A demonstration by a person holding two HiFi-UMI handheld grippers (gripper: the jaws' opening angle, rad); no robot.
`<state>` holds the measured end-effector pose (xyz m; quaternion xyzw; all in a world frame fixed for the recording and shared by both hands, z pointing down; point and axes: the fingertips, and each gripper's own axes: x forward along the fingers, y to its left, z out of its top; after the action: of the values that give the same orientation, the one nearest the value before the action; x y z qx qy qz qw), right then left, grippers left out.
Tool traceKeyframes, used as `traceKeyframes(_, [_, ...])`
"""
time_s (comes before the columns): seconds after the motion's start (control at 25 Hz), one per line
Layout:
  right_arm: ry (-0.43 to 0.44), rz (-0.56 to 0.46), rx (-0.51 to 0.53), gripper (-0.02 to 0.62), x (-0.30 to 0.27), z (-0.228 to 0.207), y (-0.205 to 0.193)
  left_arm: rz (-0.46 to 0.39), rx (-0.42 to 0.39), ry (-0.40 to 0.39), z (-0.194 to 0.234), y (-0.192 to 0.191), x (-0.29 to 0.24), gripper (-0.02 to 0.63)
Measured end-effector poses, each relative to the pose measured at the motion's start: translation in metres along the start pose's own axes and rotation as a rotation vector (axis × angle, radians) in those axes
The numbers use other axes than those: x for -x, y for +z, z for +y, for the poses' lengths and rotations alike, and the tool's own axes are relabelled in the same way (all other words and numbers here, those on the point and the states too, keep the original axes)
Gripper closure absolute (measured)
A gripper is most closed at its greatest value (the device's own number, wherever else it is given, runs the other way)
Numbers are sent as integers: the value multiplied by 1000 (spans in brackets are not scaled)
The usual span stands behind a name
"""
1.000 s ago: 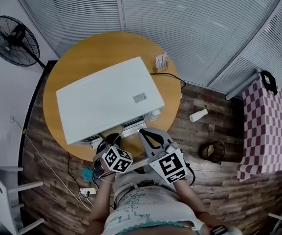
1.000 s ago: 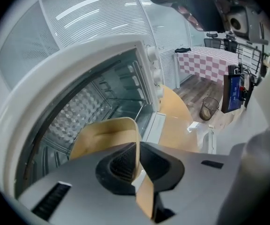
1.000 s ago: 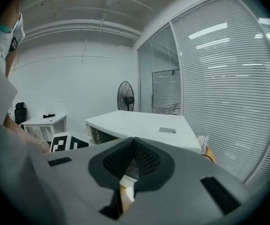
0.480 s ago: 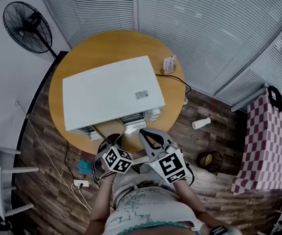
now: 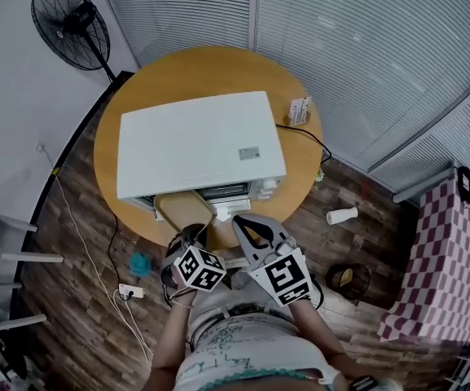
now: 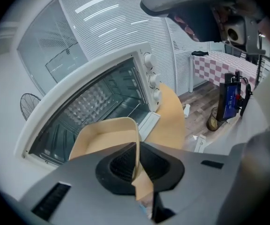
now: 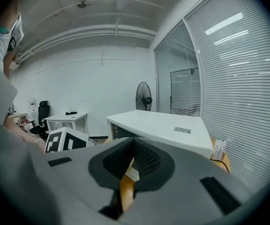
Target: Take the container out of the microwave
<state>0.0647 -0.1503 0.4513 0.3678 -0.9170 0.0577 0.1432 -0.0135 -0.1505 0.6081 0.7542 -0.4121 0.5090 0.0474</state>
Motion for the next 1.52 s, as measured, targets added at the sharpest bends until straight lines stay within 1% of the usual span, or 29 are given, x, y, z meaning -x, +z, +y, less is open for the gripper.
traceKeyframes(0.24, [58,10,22,601,-8,11,0,11,46,22,0,-9,7,575])
traceKeyframes(0.48, [79,23,43,601,-11,19,3,1,70,26,-2,-12,12,575])
traceKeyframes(1.0, [29,32,38,601,-15,34,4,-23,27,-1,-1,-20,27,575])
traceKeyframes(1.24, [16,34,44,601,-15,49,9,-45,16,-21,-1,-27,35,575])
traceKeyframes(1.52, [-18,41,42,601,-11,56,7,-54,12,-41,-4,-36,39,575])
